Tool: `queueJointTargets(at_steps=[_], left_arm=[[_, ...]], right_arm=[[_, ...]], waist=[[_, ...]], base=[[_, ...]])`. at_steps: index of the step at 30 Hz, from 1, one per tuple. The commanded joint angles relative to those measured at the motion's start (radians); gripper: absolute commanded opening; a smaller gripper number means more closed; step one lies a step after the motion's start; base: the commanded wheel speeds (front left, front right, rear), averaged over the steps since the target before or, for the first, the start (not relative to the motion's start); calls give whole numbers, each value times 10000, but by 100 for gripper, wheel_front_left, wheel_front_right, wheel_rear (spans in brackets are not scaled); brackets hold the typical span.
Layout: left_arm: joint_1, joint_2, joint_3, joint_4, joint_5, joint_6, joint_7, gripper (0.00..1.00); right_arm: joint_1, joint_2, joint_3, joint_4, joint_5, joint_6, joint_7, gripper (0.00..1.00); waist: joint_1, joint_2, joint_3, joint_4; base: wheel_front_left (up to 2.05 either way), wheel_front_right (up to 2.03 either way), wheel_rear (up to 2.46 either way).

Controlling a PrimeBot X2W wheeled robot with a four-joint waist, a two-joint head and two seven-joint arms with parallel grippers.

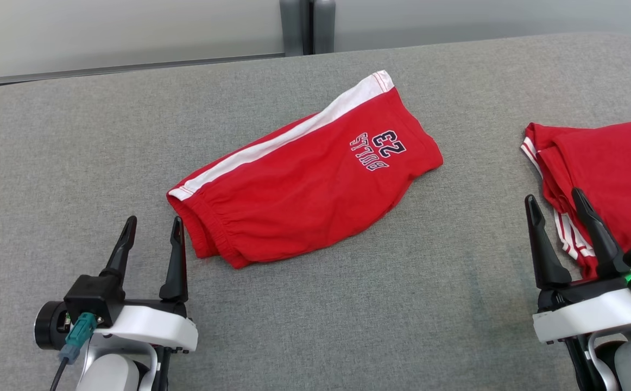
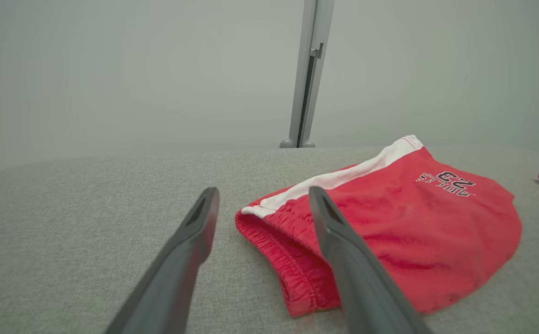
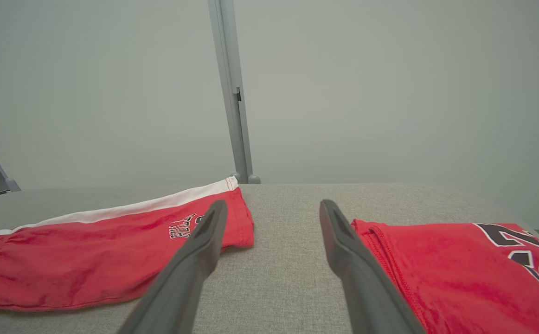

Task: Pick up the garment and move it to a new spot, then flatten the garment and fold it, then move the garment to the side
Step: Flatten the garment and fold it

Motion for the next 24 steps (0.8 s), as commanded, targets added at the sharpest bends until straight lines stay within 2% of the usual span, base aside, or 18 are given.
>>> queueJointTargets(at_steps=[1,8,14,19,24], left_arm=[[-148,55,27,-20,-9,70,-37,100],[-363,88,-26,-124,94,158,-30,100],[-890,-99,-160,-383,173,121,-37,100],[-1381,-438,-284,-651,254,-2,-40,100],[-1656,-766,-309,-735,243,-148,-42,100]], right_arm=[[53,9,-49,-38,34,-4,-3,100],[-49,1,-186,-59,65,-4,12,100],[-708,-346,-537,317,97,-4,207,100],[-1944,-846,-644,1193,211,-3,571,100],[-3191,-1356,-53,2478,286,-6,1138,100]], waist=[[0,0,7,1],[0,0,238,246],[0,0,942,1087],[0,0,1748,1983],[0,0,2193,2570]], base=[[0,0,0],[0,0,0],[0,0,0],[0,0,0],[0,0,0]])
